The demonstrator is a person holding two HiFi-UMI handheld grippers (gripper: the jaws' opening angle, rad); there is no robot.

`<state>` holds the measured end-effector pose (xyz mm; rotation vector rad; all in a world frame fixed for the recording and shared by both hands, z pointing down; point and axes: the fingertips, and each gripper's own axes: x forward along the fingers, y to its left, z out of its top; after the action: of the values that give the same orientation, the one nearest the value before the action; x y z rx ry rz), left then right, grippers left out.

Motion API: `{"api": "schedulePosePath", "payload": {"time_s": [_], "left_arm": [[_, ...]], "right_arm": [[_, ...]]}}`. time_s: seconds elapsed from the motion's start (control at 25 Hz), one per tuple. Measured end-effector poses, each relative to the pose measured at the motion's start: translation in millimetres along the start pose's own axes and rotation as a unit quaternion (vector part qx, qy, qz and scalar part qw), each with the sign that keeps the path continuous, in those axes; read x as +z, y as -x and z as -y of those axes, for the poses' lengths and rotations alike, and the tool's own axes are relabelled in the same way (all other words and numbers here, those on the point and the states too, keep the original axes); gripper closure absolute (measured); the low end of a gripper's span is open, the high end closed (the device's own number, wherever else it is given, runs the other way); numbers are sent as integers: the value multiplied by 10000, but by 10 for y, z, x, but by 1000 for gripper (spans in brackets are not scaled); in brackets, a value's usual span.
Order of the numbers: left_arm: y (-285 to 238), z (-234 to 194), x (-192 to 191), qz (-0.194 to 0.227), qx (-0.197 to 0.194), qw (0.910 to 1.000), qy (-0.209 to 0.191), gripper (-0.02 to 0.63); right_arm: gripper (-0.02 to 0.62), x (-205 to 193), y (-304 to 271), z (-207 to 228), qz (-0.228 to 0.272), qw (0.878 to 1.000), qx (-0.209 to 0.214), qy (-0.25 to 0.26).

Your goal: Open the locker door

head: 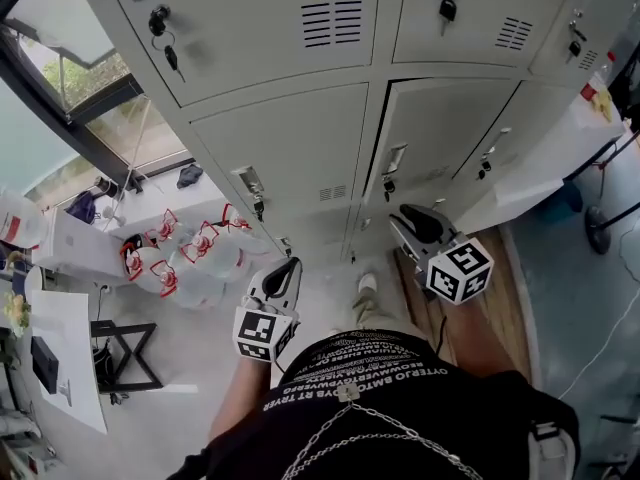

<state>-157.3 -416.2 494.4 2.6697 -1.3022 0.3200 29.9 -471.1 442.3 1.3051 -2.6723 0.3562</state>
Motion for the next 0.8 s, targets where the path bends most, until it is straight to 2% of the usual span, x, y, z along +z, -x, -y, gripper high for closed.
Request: {"api": "schedulePosePath", "payload": {"time_s": [0.32,0.8], "left_arm": [[-114,-286,29,-131,324,9994,25,601],[-603,-248,309,-47,87,9998,-185,601]], "right_arm": [[465,182,-450,371,85,9999,29,121],[416,267,-814,625,104,9999,95,24]]}}
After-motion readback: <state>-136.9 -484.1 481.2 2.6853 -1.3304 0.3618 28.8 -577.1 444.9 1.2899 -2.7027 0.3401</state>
